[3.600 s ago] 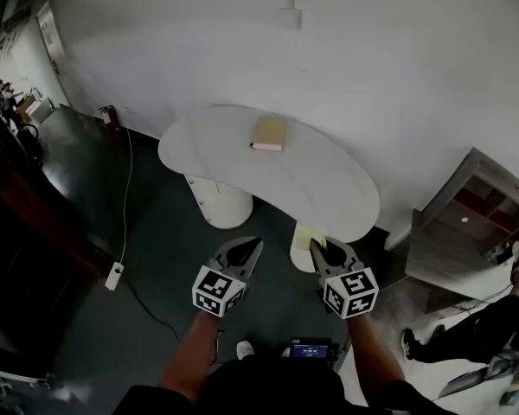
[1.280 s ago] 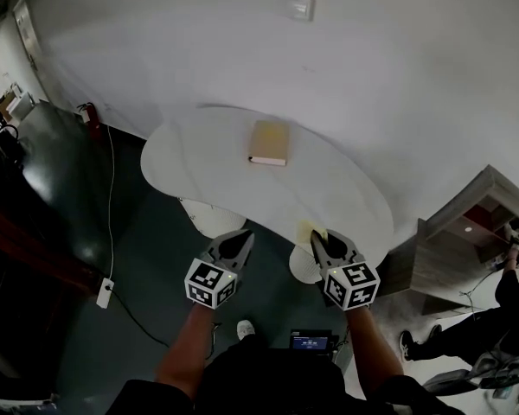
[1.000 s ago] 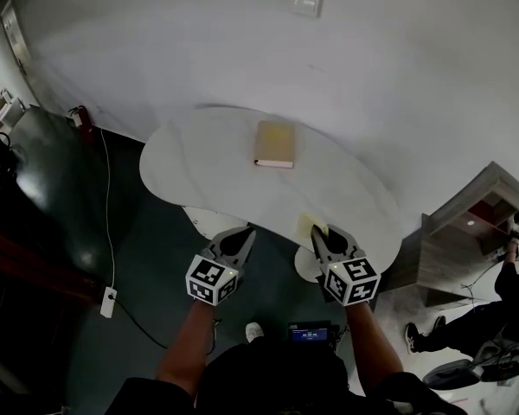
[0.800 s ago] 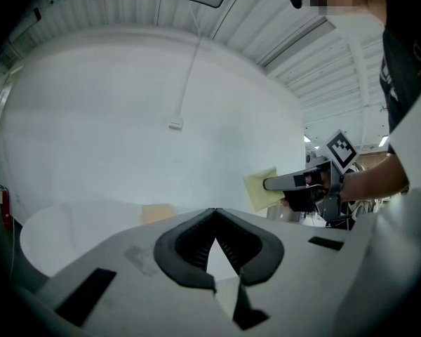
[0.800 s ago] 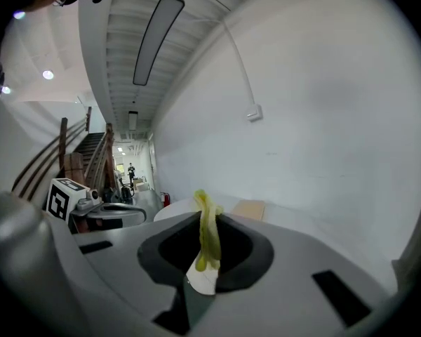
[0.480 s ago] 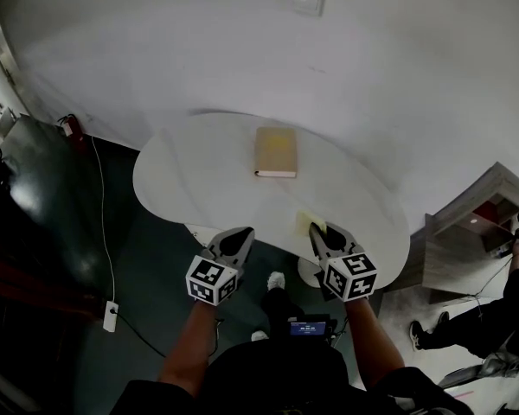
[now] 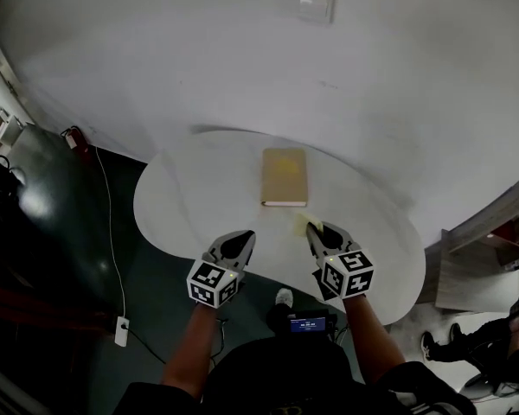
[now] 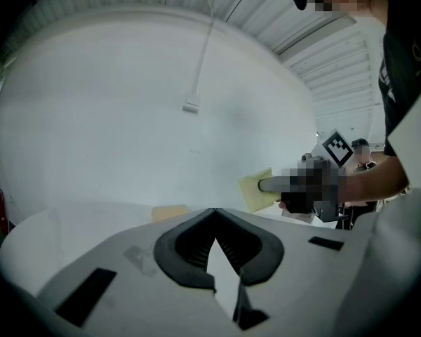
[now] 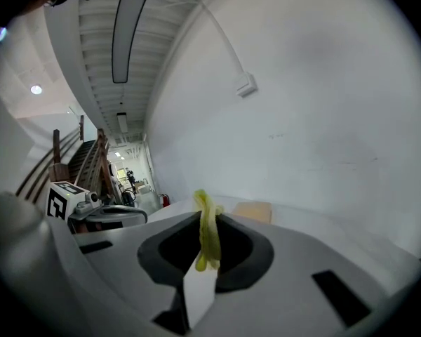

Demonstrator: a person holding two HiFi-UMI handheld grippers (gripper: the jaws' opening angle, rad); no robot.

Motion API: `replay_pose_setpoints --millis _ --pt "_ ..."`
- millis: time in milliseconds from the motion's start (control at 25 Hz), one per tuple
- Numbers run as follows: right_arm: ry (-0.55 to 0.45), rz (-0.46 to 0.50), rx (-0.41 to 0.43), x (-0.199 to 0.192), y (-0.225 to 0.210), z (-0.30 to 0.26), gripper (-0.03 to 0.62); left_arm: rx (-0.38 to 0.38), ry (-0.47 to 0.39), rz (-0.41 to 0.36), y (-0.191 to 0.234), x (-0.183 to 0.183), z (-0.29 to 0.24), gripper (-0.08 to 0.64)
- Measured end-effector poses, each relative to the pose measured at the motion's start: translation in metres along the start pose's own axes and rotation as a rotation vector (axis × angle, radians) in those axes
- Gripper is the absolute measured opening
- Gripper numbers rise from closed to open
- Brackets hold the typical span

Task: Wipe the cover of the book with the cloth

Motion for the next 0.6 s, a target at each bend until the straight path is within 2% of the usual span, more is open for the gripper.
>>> replay_pose_setpoints --millis 280,600 --pt "0.005 -0.036 0.010 0.036 -0.044 -0.053 0.087 0.015 0.027 -0.009 0.048 0.019 -0.060 0.009" --pt "0.010 -0.091 0.015 0.051 -0.080 -0.086 0.087 0.011 0.061 -0.013 0.070 0.029 -0.108 0.009"
Point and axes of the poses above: the fingertips, and each gripper's own axes: z backward along the fingers, y to its left, x out of its top, the point moved 10 cm from there along z, backward along the fingers, and after that the axes turned 7 degrees about -z, right-handed, at the moved point
